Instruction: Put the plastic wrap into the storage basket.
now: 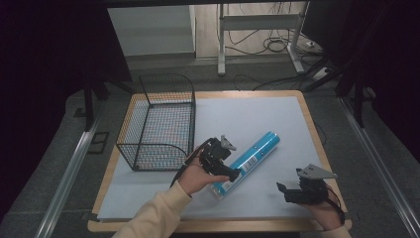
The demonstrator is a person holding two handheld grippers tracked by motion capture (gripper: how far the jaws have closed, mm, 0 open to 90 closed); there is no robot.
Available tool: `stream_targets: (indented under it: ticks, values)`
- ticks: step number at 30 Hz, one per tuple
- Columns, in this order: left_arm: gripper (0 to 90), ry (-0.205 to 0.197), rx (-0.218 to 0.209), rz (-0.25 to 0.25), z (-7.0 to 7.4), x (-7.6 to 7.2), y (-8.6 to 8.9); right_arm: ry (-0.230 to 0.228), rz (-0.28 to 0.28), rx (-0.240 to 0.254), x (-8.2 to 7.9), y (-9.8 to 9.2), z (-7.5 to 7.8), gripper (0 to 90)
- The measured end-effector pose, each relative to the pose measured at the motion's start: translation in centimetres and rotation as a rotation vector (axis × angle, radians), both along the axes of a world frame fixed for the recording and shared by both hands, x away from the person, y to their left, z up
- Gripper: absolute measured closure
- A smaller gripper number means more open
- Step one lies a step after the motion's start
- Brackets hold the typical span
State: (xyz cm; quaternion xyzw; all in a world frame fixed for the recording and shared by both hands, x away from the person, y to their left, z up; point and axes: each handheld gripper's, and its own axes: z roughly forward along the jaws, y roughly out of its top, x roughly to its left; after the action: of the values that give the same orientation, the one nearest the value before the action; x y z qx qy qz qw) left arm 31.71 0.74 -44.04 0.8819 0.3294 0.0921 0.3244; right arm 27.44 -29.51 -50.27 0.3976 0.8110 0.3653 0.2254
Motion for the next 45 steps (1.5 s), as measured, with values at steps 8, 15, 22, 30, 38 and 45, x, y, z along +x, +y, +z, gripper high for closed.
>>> stream_targets:
  ticks: [8,15,22,30,38,45]
  values:
    - [18.6,0.018,0.024,-0.008,-0.4,0.8,-1.4,0.006,-0.005,-0.004,0.1,0.0,-0.1,13.0]
    - [18.3,0.030,0.057,-0.033,-0.7,1.8,-3.2,0.002,-0.013,0.001,0.1,-0.1,-0.1,13.0]
    - [18.3,0.051,0.075,-0.034,-1.2,2.7,-4.5,0.010,-0.004,-0.002,0.1,0.0,-0.2,13.0]
    - [17.7,0.070,0.090,-0.032,-1.7,3.9,-5.6,0.013,-0.003,-0.001,0.1,-0.1,-0.2,13.0]
    - [17.4,0.096,0.131,-0.031,-2.5,5.1,-6.7,0.017,0.000,-0.004,0.1,-0.1,-0.3,13.0]
    - [17.4,0.123,0.170,-0.023,-3.6,6.0,-8.0,0.015,0.000,-0.011,0.1,-0.1,-0.2,13.0]
